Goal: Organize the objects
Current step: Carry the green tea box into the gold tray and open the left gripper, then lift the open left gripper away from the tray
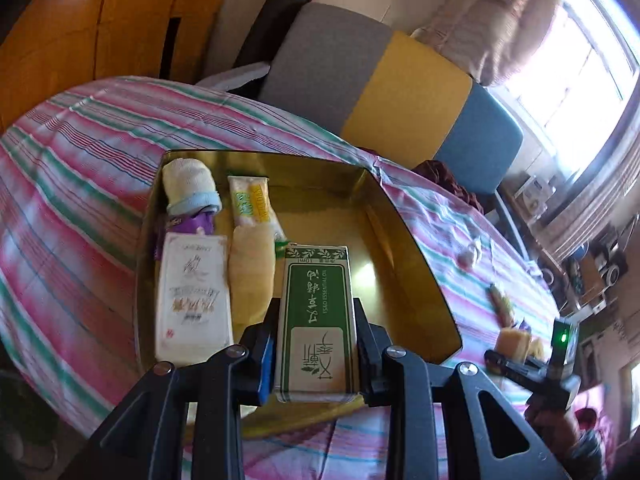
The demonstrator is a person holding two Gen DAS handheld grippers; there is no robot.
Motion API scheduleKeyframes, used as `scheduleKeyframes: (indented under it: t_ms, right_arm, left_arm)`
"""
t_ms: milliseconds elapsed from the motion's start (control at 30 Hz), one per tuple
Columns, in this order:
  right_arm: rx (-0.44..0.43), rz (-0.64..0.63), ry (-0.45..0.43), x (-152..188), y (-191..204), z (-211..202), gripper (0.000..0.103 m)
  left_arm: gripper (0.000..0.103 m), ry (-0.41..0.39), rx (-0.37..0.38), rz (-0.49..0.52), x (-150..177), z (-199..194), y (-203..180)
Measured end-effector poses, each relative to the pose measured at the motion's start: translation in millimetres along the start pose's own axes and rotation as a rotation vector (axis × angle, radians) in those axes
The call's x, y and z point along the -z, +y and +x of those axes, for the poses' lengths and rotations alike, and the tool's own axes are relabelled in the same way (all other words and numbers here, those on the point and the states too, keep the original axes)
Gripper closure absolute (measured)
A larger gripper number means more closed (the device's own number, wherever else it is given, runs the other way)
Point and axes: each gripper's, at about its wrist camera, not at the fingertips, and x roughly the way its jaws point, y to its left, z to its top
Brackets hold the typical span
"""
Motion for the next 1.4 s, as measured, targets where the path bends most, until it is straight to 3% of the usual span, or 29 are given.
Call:
scheduleKeyframes:
  t_ms: [133, 400, 700, 933, 1067, 1267, 1400]
  right_arm:
    - [0.002, -0.002, 0.002, 0, 0, 0, 0.053]
    - [0.004, -0.004, 0.005, 0, 1, -1, 0.053]
    - [0.000, -0.004, 0.013, 0, 2, -1, 0.053]
    - [-0.001, -0.003, 0.012, -1, 1, -1, 0.053]
    - [-0.003, -0.002, 0.013, 0, 2, -1, 0.053]
    - [-0.003, -0.005, 0.013, 1, 3, -1, 0.053]
    - [0.000, -0.007, 0.012, 1, 3, -2, 0.053]
  left_arm:
    - [0.073, 0.030, 0.040, -0.054, -23, 21, -5]
    - [0.073, 0.105, 0.049, -0.200, -69, 81, 1]
    - [0.073, 0.128, -0.049, -0.221, -98, 137, 0]
    - [0.070, 0.192, -0.172, -0.195, -105, 186, 10]
    - [0.063, 0.171, -0.153, -0.194, -108, 182, 10]
    - [0.063, 0.111, -0.170, -0.144, -111, 154, 5]
    - [0.063, 0.046, -0.204, -0.057, -107, 122, -8]
